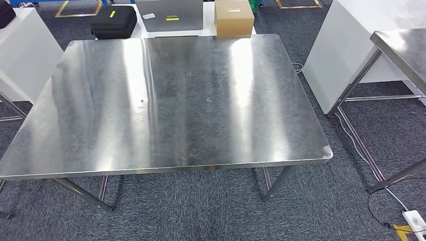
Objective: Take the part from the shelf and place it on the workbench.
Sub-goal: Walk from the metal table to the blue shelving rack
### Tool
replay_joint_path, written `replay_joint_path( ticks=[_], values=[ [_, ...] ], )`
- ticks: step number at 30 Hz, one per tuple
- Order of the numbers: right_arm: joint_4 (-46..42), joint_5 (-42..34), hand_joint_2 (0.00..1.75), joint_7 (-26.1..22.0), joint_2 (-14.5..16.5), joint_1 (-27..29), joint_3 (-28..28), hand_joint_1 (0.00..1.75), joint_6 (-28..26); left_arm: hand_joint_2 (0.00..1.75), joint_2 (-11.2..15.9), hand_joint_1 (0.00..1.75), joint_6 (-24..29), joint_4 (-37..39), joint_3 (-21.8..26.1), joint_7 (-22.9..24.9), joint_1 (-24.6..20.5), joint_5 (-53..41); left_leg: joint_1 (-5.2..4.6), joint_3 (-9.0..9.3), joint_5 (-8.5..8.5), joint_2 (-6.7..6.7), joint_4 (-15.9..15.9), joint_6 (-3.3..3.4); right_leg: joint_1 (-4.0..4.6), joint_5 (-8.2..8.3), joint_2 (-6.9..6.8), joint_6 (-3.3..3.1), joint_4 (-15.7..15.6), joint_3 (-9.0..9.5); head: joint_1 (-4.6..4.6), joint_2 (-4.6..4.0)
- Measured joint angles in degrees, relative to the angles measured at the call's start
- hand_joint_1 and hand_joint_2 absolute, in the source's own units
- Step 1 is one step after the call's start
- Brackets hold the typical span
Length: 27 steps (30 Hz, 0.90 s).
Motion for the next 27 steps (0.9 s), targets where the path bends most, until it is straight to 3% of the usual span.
replay_joint_path(
  ticks=[2, 3, 6, 8, 9, 11, 13, 14, 16, 18, 19, 21, 23, 24, 25, 27],
  values=[
    [0.00, -0.10, 1.75, -0.17, -0.02, 0.02, 0.02, 0.00, -0.03, 0.00, -0.05, 0.00, 0.01, 0.00, 0.00, -0.03, 0.00, 0.00, -0.13, -0.29, 0.63, 0.30, -0.67, 0.94, 0.20, -0.04, 0.07, 0.62, 0.29, -0.50, 0.01, 0.00],
    [0.00, -0.14, 1.75, -0.28, -0.04, 0.03, 0.02, 0.00, -0.04, 0.00, -0.09, 0.00, 0.02, 0.00, 0.00, -0.05, -0.01, 0.01, -0.11, -0.47, 1.10, 0.49, -1.06, 1.53, 0.29, -0.89, 0.08, 0.59, 1.47, -1.20, 0.08, 0.00],
    [0.01, -0.16, 1.75, -0.53, -0.09, 0.04, 0.03, 0.00, -0.05, 0.00, -0.10, 0.00, 0.05, 0.00, 0.01, -0.14, 0.00, 0.11, -0.28, -1.55, 2.24, 1.10, -1.48, 2.65, 0.29, -6.41, 0.04, -0.47, 11.36, -5.54, 0.25, 0.00],
    [0.02, -0.17, 1.75, -0.56, -0.10, 0.11, 0.03, 0.00, -0.05, 0.00, -0.11, 0.00, 0.04, 0.01, 0.01, -0.18, 0.02, 0.15, -0.52, -2.40, 2.83, 1.38, -1.43, 2.75, 0.28, -8.38, 0.03, -0.37, 16.20, -7.05, 0.29, 0.00],
    [0.02, -0.17, 1.75, -0.56, -0.12, 0.14, 0.03, 0.00, -0.05, 0.00, -0.14, 0.00, 0.03, 0.01, 0.00, -0.18, 0.03, 0.15, -0.63, -2.75, 3.13, 1.46, -1.41, 2.72, 0.31, -8.07, 0.02, -0.06, 15.46, -6.17, 0.31, 0.00],
    [0.02, -0.17, 1.75, -0.56, -0.21, 0.12, 0.03, 0.00, -0.07, 0.00, -0.24, 0.00, 0.03, 0.02, 0.00, -0.18, 0.02, 0.15, -0.86, -3.23, 3.68, 1.54, -1.36, 2.53, 0.47, -5.65, -0.14, 0.44, 7.53, -1.02, 0.33, 0.00],
    [0.02, -0.17, 1.75, -0.56, -0.33, -0.01, 0.04, 0.00, -0.11, 0.00, -0.31, 0.00, 0.03, 0.02, 0.01, -0.19, -0.01, 0.15, -1.27, -3.46, 4.08, 1.60, -1.20, 2.17, 0.92, -3.55, -0.37, 0.09, 0.10, 3.12, 0.27, 0.00],
    [0.02, -0.18, 1.75, -0.56, -0.36, -0.03, 0.04, 0.00, -0.15, 0.00, -0.32, 0.00, 0.03, 0.02, 0.01, -0.19, -0.03, 0.15, -1.39, -3.51, 4.25, 1.63, -1.13, 1.95, 1.13, -3.09, -0.46, -0.28, -1.39, 3.77, 0.23, 0.00],
    [0.03, -0.22, 1.75, -0.56, -0.33, 0.04, 0.04, 0.00, -0.21, 0.00, -0.31, 0.00, 0.03, 0.02, 0.00, -0.20, -0.03, 0.15, -1.39, -3.63, 4.69, 1.64, -1.10, 1.34, 1.14, -2.47, -0.43, -1.04, -1.61, 3.47, 0.20, 0.00],
    [0.06, -0.23, 1.75, -0.56, -0.21, 0.04, 0.04, 0.00, -0.24, 0.00, -0.25, 0.00, 0.03, 0.02, 0.00, -0.21, 0.02, 0.15, -1.09, -4.33, 3.68, 1.39, 0.03, 0.58, 0.61, -1.66, -0.50, -1.87, -1.75, 3.25, 0.11, 0.00],
    [0.08, -0.22, 1.75, -0.56, -0.14, 0.03, 0.06, 0.00, -0.26, 0.00, -0.21, 0.00, 0.04, 0.02, 0.00, -0.22, 0.04, 0.15, -0.88, -5.19, 2.02, 1.21, 1.96, 0.19, 0.29, -1.20, -0.54, -2.28, -1.81, 3.04, 0.01, 0.00],
    [0.09, -0.18, 1.75, -0.56, -0.08, 0.08, 0.09, 0.00, -0.28, 0.00, -0.20, 0.00, 0.04, 0.02, 0.00, -0.26, 0.07, 0.15, -0.32, -7.86, -2.73, 0.95, 8.97, -0.59, 0.28, -0.52, -0.57, -2.74, -1.68, 2.30, -0.20, 0.00],
    [0.09, -0.12, 1.75, -0.56, -0.07, 0.20, 0.10, 0.00, -0.29, 0.00, -0.20, 0.00, 0.04, 0.02, 0.00, -0.35, 0.13, 0.25, 0.20, -9.55, -5.31, 0.90, 14.76, -1.21, 0.34, -0.10, -0.56, -2.62, -1.31, 1.35, -0.23, 0.00],
    [0.09, -0.05, 1.75, -0.56, -0.06, 0.25, 0.11, 0.00, -0.29, 0.00, -0.17, 0.00, 0.04, 0.02, 0.01, -0.44, 0.19, 0.36, 0.44, -8.97, -5.01, 0.91, 14.77, -1.42, 0.33, 0.02, -0.54, -2.53, -1.04, 0.93, -0.23, 0.00],
    [0.10, 0.05, 1.75, -0.55, -0.01, 0.27, 0.15, 0.00, -0.30, 0.00, -0.13, 0.00, 0.05, 0.02, 0.02, -0.55, 0.24, 0.53, 0.67, -7.20, -3.76, 0.91, 12.38, -1.53, 0.30, 0.07, -0.51, -2.45, -0.74, 0.60, -0.24, 0.00],
    [0.11, 0.34, 1.75, -0.48, 0.14, 0.26, 0.30, 0.00, -0.36, 0.00, 0.02, 0.00, 0.05, 0.02, 0.10, -0.75, 0.28, 0.85, 0.91, -2.30, -1.07, 0.82, 4.54, -1.48, 0.36, 0.18, -0.44, -2.22, -0.23, 0.14, -0.24, 0.00]
  ],
)
